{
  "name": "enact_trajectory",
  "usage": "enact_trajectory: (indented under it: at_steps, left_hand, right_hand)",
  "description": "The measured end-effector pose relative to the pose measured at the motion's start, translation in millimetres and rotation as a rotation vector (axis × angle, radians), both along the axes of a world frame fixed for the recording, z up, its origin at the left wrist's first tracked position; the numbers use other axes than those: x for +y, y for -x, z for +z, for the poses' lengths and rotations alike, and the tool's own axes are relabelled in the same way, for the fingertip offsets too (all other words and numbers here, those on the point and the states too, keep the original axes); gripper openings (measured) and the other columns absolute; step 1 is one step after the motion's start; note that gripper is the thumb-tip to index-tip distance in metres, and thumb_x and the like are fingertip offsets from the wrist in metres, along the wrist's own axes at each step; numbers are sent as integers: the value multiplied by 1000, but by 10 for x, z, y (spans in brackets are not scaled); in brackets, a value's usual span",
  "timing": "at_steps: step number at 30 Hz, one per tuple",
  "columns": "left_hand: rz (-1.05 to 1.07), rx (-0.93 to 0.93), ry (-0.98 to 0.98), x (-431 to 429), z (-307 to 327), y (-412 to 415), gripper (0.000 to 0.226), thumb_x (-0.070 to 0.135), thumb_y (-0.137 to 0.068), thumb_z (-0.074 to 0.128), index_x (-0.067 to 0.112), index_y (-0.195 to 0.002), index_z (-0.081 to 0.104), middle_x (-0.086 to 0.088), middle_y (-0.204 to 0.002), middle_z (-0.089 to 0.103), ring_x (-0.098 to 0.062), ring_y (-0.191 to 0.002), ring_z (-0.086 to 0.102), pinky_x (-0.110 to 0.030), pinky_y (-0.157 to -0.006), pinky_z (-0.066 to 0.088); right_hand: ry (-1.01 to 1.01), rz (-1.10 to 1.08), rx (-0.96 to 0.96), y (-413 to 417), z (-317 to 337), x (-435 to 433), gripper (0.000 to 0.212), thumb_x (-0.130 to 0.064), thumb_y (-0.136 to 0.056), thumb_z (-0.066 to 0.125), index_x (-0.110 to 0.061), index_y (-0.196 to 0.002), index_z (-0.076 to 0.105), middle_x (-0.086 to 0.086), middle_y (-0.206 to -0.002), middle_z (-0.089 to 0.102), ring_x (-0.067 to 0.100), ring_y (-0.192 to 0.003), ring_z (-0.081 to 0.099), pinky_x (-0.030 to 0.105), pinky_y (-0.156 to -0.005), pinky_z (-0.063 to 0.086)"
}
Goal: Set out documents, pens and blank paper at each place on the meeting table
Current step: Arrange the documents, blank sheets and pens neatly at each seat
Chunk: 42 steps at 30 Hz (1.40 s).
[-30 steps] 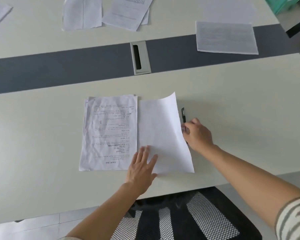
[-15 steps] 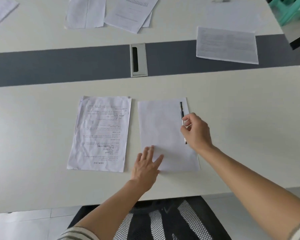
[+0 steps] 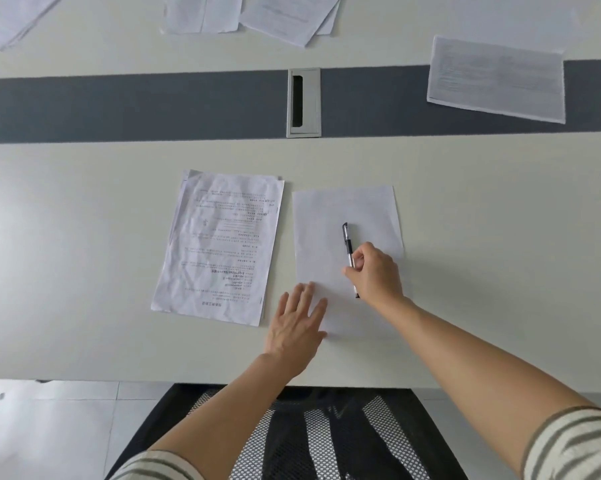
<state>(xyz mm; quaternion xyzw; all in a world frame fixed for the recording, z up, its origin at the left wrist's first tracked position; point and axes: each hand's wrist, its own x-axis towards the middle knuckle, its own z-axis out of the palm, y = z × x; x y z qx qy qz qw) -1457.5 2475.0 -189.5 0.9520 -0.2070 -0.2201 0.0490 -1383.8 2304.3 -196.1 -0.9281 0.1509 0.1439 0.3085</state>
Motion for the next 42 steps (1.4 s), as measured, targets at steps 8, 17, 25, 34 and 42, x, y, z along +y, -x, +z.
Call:
enact_trajectory:
  at_steps: [8, 17, 25, 34, 42]
  left_hand:
    - [530, -203, 118, 1191, 164, -392, 48, 32, -88, 63, 15, -132, 52, -18, -153, 32, -38, -140, 31, -51, -108, 34]
    - [673, -16, 88, 1971, 48, -506, 58, 30, -88, 64, 14, -140, 43, -13, -147, 32, -32, -134, 31, -43, -109, 34]
    - [687, -3, 180, 1961, 144, -179, 53, 34, -89, 62, 12, -135, 48, -9, -139, 40, -26, -128, 37, -35, -106, 37]
    - [913, 137, 316, 1923, 167, -868, 48, 26, -84, 64, 4, -125, 53, -16, -121, 56, -33, -116, 51, -36, -97, 41]
    - [1026, 242, 573, 2183, 165, -967, 82, 31, -73, 80, 14, -142, 39, -6, -137, 45, -25, -125, 47, -42, -105, 43]
  right_hand:
    - [22, 114, -238, 35, 405, 309, 24, -21, -87, 65, -8, -107, 63, 7, -105, 64, 27, -95, 64, 34, -73, 48]
    - [54, 473, 149, -31, 266, 1597, 60, -32, -97, 51, -8, -147, 29, 15, -162, 4, 27, -151, 5, 37, -117, 23]
    - [62, 461, 141, 294, 222, 1594, 61, -28, -96, 54, -9, -148, 29, 13, -163, 4, 26, -151, 4, 36, -117, 27]
    - [-333, -397, 211, -273, 237, 1854, 52, -31, -77, 74, -10, -120, 52, 6, -117, 64, 28, -101, 62, 38, -88, 52]
    - [-631, -212, 86, -321, 640, 1578, 18, -6, -88, 67, -14, -103, 71, -1, -103, 72, 16, -93, 69, 29, -85, 53]
